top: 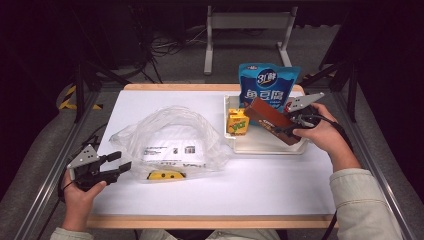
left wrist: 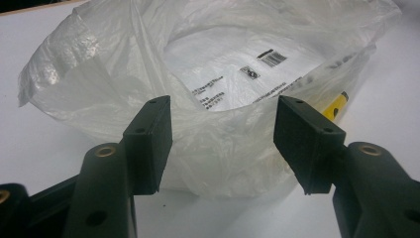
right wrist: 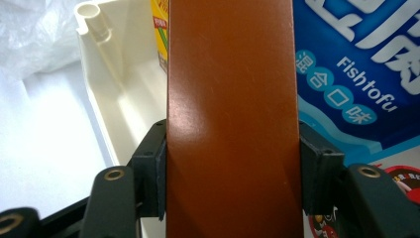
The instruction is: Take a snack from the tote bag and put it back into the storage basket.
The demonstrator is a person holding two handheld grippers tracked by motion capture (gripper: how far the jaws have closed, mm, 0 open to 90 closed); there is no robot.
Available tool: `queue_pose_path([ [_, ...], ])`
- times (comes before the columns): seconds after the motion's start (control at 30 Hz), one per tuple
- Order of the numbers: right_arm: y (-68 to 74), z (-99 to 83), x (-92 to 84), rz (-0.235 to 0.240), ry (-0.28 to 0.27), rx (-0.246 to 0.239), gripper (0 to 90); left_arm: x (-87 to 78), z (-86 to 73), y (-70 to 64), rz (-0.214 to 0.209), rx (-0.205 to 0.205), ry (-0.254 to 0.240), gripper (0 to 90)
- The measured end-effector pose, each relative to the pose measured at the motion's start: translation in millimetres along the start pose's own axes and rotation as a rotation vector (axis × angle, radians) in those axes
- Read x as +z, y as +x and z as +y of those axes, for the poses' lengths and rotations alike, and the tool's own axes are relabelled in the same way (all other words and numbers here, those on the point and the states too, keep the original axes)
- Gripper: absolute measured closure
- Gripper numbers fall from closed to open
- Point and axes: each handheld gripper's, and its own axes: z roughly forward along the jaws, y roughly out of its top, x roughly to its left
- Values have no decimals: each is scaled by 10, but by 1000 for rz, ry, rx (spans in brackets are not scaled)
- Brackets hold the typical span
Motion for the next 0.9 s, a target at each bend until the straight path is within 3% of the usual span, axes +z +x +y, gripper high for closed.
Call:
queue_pose_path([
  [0.43, -31, -79, 76, -11, 89, -30, 422, -1, 1, 0, -1, -1, -2, 408],
  [0.73, -42, -128, 70, -10, 111, -47, 423, 1, 1, 0, -1, 1, -1, 408],
  [0.9, -31, -145, 60, -2, 148, -96, 425, 2, 1, -1, 0, 0, 0, 408],
])
